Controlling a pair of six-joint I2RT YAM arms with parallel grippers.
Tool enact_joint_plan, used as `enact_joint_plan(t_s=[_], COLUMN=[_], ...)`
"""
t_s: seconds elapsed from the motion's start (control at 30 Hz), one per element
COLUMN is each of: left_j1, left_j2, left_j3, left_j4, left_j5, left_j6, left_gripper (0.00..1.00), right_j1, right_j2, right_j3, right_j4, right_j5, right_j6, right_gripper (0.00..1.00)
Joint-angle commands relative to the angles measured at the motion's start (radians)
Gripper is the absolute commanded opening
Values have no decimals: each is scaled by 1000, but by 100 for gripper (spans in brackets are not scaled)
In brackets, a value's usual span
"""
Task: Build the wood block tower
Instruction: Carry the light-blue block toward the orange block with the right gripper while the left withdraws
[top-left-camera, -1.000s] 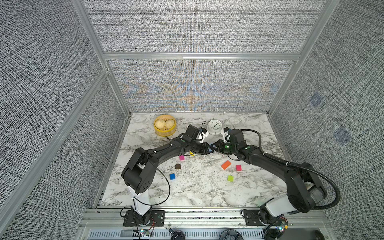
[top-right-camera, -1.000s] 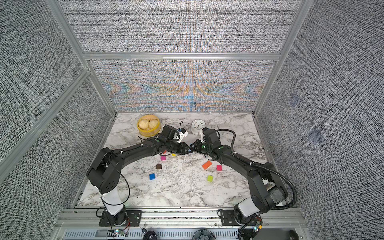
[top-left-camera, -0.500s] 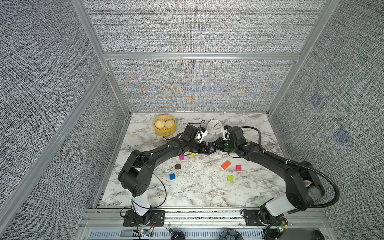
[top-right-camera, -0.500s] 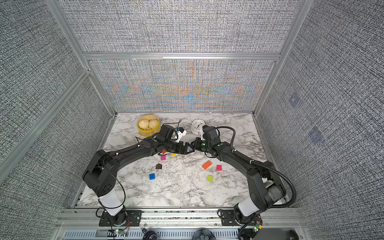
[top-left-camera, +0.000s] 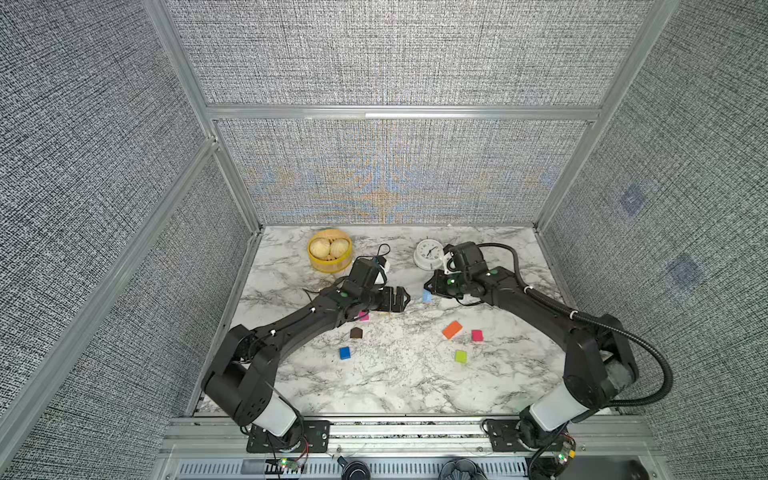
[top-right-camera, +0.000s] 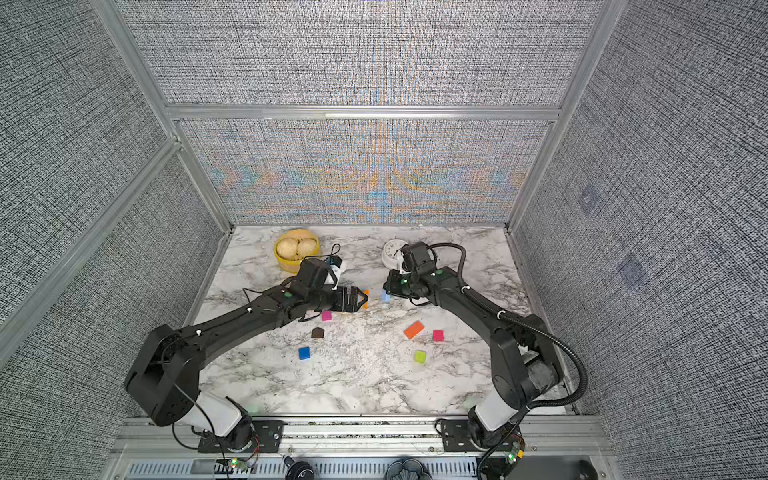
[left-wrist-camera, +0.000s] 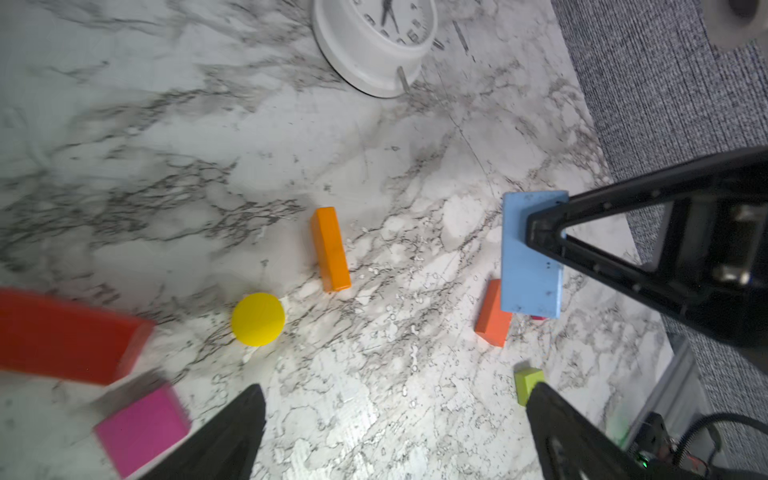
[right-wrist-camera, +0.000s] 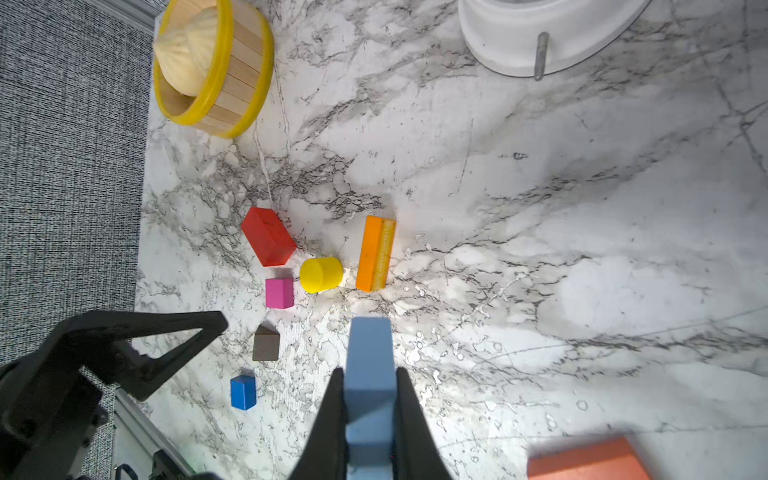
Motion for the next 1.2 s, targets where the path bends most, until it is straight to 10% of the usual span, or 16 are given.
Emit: enact_joint_plan(t_s=[0.0, 0.83, 1.17], left_j1=[4, 19, 19], left_j2=[-41, -368, -364], left_j3=[-37, -421, -443], left_j4=[34, 159, 173], left_j5=[-126, -611, -642], left_j6=[-12, -149, -154], left_gripper=[99, 99, 99], right_j1=[0, 104, 124], right_j2=[31, 378, 488], right_j3=[47, 424, 530], right_j4=[-104, -391, -445], right_j5=[9, 165, 214], right_j6=[-34, -33, 5], right_gripper=[2, 6, 7])
